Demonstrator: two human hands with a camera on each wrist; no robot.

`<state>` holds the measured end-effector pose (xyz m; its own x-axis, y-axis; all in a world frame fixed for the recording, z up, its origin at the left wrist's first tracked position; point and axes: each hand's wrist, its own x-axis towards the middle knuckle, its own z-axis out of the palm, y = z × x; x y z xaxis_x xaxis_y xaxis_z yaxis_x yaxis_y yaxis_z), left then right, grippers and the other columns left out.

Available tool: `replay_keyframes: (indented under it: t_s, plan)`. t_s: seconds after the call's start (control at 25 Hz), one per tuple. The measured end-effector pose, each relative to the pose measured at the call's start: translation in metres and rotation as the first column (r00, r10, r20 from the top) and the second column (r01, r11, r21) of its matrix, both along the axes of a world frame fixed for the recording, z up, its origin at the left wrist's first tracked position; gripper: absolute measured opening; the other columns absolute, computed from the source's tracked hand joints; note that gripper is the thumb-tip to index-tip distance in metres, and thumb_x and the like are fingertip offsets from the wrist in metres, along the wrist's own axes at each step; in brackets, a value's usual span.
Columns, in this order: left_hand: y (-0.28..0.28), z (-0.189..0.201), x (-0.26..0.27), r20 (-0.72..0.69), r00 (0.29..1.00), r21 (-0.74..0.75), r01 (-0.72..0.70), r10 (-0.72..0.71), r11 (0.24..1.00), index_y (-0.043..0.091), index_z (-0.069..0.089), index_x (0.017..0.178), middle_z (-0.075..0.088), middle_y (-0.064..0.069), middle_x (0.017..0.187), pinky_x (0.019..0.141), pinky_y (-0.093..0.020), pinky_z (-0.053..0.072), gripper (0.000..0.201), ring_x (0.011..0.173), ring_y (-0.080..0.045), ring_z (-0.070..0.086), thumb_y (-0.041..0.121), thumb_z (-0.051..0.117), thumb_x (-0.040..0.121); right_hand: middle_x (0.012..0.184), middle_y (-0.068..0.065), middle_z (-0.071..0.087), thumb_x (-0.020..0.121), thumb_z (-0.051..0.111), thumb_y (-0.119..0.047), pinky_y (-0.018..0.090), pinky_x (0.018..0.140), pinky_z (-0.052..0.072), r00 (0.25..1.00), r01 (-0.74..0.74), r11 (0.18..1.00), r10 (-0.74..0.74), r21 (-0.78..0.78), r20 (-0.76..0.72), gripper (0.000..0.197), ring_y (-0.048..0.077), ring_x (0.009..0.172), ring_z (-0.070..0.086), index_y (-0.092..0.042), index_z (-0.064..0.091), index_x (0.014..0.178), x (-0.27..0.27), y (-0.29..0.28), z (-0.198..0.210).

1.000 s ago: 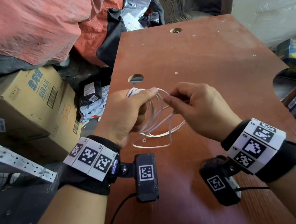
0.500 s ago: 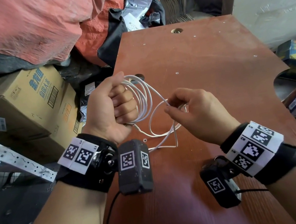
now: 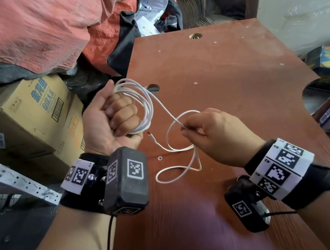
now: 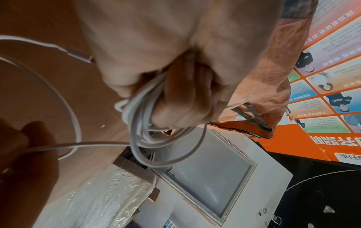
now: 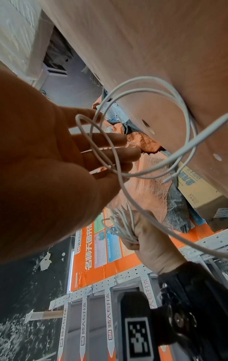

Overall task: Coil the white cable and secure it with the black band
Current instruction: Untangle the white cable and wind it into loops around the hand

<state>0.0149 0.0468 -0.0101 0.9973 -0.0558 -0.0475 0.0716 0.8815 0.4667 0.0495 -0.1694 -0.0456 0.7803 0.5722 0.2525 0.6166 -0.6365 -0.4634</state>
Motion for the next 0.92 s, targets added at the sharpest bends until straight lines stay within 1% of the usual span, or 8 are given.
replay_keyframes:
  t_s: [0.16, 0.28, 0.36, 0.44, 0.52, 0.56, 0.72, 0.92]
  plan:
    - [-0.005, -0.004, 0.000, -0.008, 0.999, 0.007, -0.033, 0.033, 0.999, 0.018, 0.037, 0.058, 0.055, 0.005, 0.059, 0.026, -0.017, 0.025, 0.043, 0.030, -0.006, 0.035, 0.030, 0.047, 0.098, 0.072, -0.002, 0.061, 0.097, 0.050, -0.028, 0.036, 0.069, 0.042, 0.998, -0.041, 0.996, 0.044, -0.080, 0.038, 0.026, 0.025, 0.083, 0.053, -0.013, 0.065, 0.081, -0.004, 0.005, 0.003]
    - [-0.007, -0.004, 0.001, -0.022, 1.000, -0.082, 0.004, -0.006, 0.997, 0.014, 0.037, 0.060, 0.071, -0.011, 0.079, 0.030, -0.019, 0.036, 0.046, 0.033, -0.010, 0.047, 0.032, 0.044, 0.102, 0.072, -0.003, 0.060, 0.099, 0.047, -0.029, 0.033, 0.067, 0.034, 0.996, -0.060, 0.989, 0.069, -0.138, 0.062, 0.029, 0.025, 0.082, 0.051, -0.013, 0.062, 0.079, -0.004, 0.005, 0.003]
    - [-0.015, 0.000, -0.001, -0.026, 1.000, -0.099, -0.015, 0.013, 0.995, 0.015, 0.039, 0.074, 0.074, -0.016, 0.084, 0.043, -0.025, 0.052, 0.033, 0.047, -0.016, 0.063, 0.033, 0.045, 0.102, 0.067, -0.003, 0.058, 0.098, 0.046, -0.028, 0.032, 0.067, 0.034, 0.992, -0.079, 0.987, 0.091, -0.139, 0.083, 0.031, 0.025, 0.075, 0.049, -0.013, 0.060, 0.075, -0.006, 0.004, 0.002]
    - [-0.024, 0.001, -0.002, -0.020, 0.995, -0.033, -0.097, 0.097, 0.995, 0.015, 0.040, 0.073, 0.074, -0.020, 0.096, 0.074, -0.038, 0.061, 0.036, 0.082, -0.026, 0.074, 0.036, 0.045, 0.102, 0.060, -0.003, 0.054, 0.096, 0.047, -0.028, 0.035, 0.078, 0.042, 0.990, -0.091, 0.990, 0.102, -0.112, 0.100, 0.032, 0.024, 0.065, 0.043, -0.012, 0.059, 0.071, -0.007, 0.006, 0.002]
    - [-0.032, 0.001, -0.002, 0.016, 0.992, 0.025, -0.122, 0.122, 0.992, 0.016, 0.037, 0.063, 0.069, -0.024, 0.116, 0.103, -0.049, 0.047, 0.046, 0.112, -0.035, 0.066, 0.039, 0.042, 0.102, 0.057, -0.001, 0.054, 0.095, 0.047, -0.029, 0.037, 0.097, 0.041, 0.990, -0.096, 0.990, 0.105, -0.102, 0.090, 0.031, 0.025, 0.061, 0.041, -0.013, 0.060, 0.071, -0.006, 0.006, 0.003]
    - [-0.035, 0.002, -0.002, 0.026, 0.994, 0.055, -0.110, 0.109, 0.992, 0.016, 0.037, 0.062, 0.066, -0.024, 0.121, 0.110, -0.050, 0.039, 0.048, 0.121, -0.037, 0.061, 0.041, 0.040, 0.103, 0.058, -0.001, 0.056, 0.094, 0.048, -0.029, 0.036, 0.098, 0.040, 0.990, -0.098, 0.989, 0.108, -0.113, 0.086, 0.029, 0.025, 0.061, 0.043, -0.014, 0.060, 0.072, -0.006, 0.007, 0.004]
    - [-0.033, 0.002, 0.000, 0.040, 0.995, 0.095, -0.099, 0.096, 0.991, 0.017, 0.043, 0.059, 0.062, -0.027, 0.128, 0.116, -0.047, 0.030, 0.054, 0.130, -0.038, 0.052, 0.046, 0.035, 0.103, 0.070, 0.001, 0.064, 0.086, 0.051, -0.028, 0.038, 0.074, 0.043, 0.993, -0.094, 0.978, 0.105, -0.185, 0.053, 0.020, 0.027, 0.073, 0.054, -0.015, 0.065, 0.078, -0.008, 0.005, 0.008]
    - [-0.032, 0.002, 0.000, 0.087, 0.990, 0.127, -0.123, 0.112, 0.984, 0.019, 0.046, 0.059, 0.053, -0.027, 0.139, 0.118, -0.045, 0.025, 0.055, 0.135, -0.035, 0.047, 0.049, 0.032, 0.103, 0.078, -0.001, 0.065, 0.083, 0.045, -0.034, 0.038, 0.073, 0.045, 0.993, -0.107, 0.971, 0.117, -0.215, 0.034, 0.028, 0.023, 0.079, 0.054, -0.017, 0.067, 0.076, -0.007, 0.005, 0.007]
